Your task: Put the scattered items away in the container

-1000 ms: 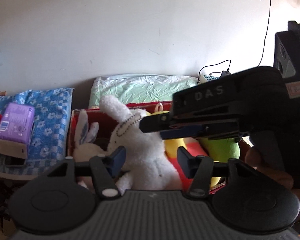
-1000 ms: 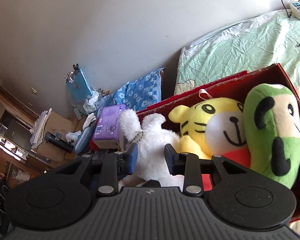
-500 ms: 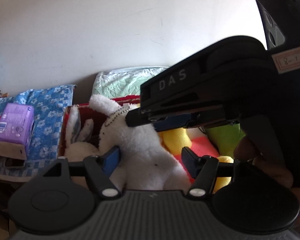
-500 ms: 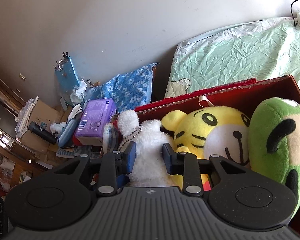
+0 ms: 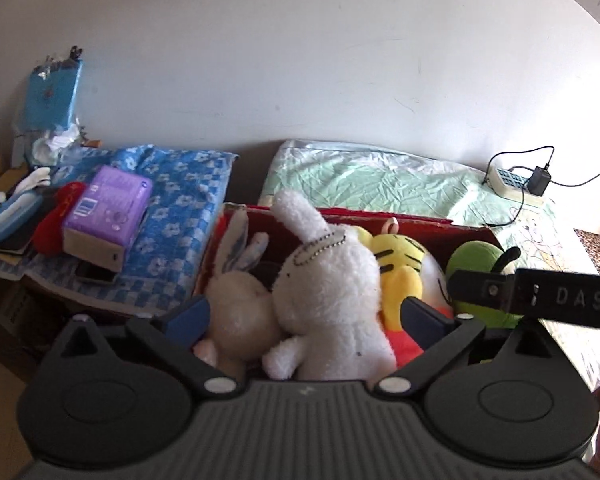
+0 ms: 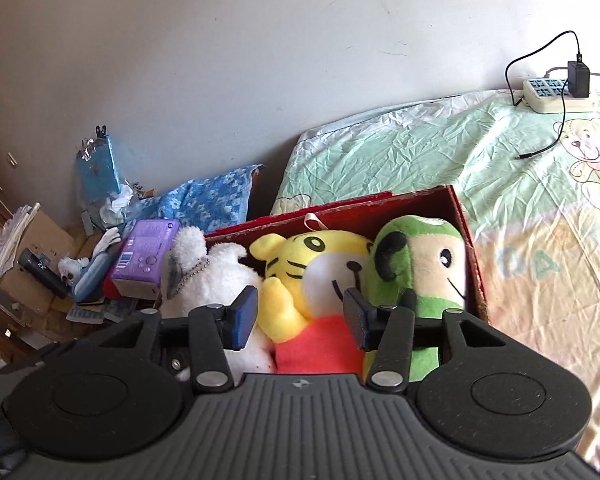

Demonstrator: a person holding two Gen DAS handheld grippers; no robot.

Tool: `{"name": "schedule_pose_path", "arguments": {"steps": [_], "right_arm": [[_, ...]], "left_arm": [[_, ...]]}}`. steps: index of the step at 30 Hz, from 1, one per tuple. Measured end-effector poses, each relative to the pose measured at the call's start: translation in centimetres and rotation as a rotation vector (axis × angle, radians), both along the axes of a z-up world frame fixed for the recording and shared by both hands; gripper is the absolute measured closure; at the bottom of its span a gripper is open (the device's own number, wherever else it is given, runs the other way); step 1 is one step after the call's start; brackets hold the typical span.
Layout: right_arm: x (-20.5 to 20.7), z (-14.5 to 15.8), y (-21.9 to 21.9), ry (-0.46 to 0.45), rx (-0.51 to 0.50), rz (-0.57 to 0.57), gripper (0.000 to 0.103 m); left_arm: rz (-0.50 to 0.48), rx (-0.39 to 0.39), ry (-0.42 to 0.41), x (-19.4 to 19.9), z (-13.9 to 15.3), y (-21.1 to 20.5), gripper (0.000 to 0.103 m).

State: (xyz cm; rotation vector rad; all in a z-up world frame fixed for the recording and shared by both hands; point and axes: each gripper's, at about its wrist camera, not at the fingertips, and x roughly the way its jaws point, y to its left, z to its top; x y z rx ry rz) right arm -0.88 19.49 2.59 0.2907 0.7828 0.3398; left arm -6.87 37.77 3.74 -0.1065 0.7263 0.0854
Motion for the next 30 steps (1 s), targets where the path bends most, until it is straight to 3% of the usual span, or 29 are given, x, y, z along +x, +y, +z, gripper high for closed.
{"name": "schedule_pose_path", "arguments": {"steps": [2, 5, 11, 19, 27, 30], "right_arm": [[-0.5, 0.1, -0.8, -0.009, -0.021, -0.013, 0.042], [-1.3, 0.5, -2.3, -0.039, -0.042, -0.037, 0.041], [-2.7, 1.1, -5.1, -0.094, -0.145, -0.067, 0.024], [-4.0, 0.1, -7.6, -0.042, -0.192, -0.089, 0.015], [-6.4, -0.8, -8.4, -0.024, -0.204, -0.028, 0.012], [-6.9, -1.3, -8.6, -0.017, -0.211, -0.014, 0.011]], "left_arm": [[0.031, 0.032, 0.013, -0.2, 0.2, -0.8, 0.002], [0.067, 0.028, 0.036, -0.5, 0.4, -1.8, 0.001], [0.160, 0.050, 0.062, -1.5, 0.9, -4.3, 0.000], [0.259, 0.109, 0.082, -2.7, 1.5, -7.1, 0.000], [0.289, 0.071, 0.142, -4.1, 0.7, -8.5, 0.000], [0.311, 0.096, 0.173, -4.6, 0.0, -9.2, 0.000]]}}
